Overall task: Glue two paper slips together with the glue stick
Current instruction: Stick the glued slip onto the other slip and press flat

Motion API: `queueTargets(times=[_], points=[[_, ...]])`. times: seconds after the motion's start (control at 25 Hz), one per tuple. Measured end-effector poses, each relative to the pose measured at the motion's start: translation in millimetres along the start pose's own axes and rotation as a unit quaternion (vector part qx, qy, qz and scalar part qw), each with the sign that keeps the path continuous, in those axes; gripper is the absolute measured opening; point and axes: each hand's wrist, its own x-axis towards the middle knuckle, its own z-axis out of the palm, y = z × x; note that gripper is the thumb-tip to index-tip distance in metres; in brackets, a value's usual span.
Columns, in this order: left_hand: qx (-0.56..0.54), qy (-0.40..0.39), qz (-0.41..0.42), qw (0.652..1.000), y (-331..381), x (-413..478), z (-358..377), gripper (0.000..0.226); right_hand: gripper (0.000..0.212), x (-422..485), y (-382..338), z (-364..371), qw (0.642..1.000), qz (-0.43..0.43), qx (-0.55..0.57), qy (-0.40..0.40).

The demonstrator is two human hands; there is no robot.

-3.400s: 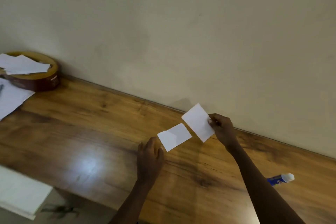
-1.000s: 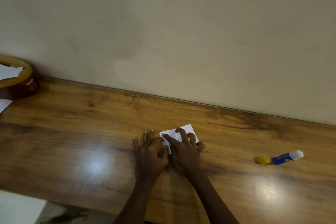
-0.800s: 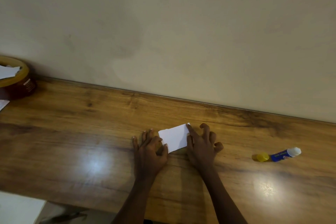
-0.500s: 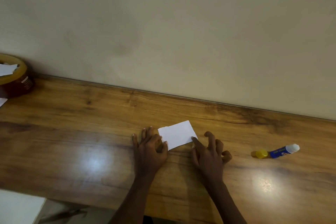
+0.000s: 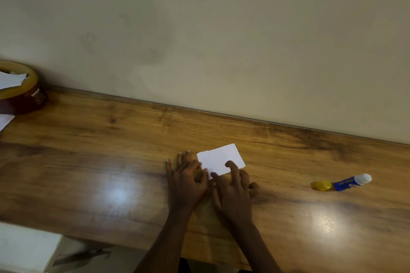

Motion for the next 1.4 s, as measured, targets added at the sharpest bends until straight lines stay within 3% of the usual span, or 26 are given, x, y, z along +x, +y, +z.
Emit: queueTargets(times=[0.28, 0.52, 0.72, 0.88, 1.08, 1.24, 1.4], points=[[-0.013, 0.000, -0.003, 1.000, 1.5, -0.4, -2.0, 0.022, 0.033, -7.2, -3.2, 7.9, 0.998, -0.055, -0.041, -0.002], [0.000, 0.004, 0.008, 1.000, -0.6, 0.4, -0.6, 0.024, 0.026, 10.0, 1.9, 18.7, 0.991, -0.003, 0.125, -0.041], [0.005, 0.015, 0.013, 1.000, -1.1, -0.8, 2.2, 0.021, 0.028, 13.7, 29.5, 15.0, 0.993, 0.084, 0.081, -0.018], [-0.010, 0.027, 0.018, 0.999, -2.0, -0.3, 1.9, 0.024, 0.033, 20.5, 26.9, 17.0, 0.991, 0.111, 0.058, -0.049], [-0.046, 0.051, -0.006, 0.998, 3.6, -2.4, -0.5, 0.039, 0.026, 21.4, 49.6, 11.7, 0.983, 0.169, 0.065, 0.032], [-0.050, 0.027, -0.014, 0.998, 2.8, -2.2, -1.0, 0.037, 0.026, 23.9, 60.7, 10.6, 0.984, 0.169, 0.055, 0.027], [-0.076, 0.007, -0.036, 0.996, 6.6, -1.9, -4.0, 0.040, 0.022, 25.2, 63.3, 2.9, 0.979, 0.155, 0.123, 0.055]])
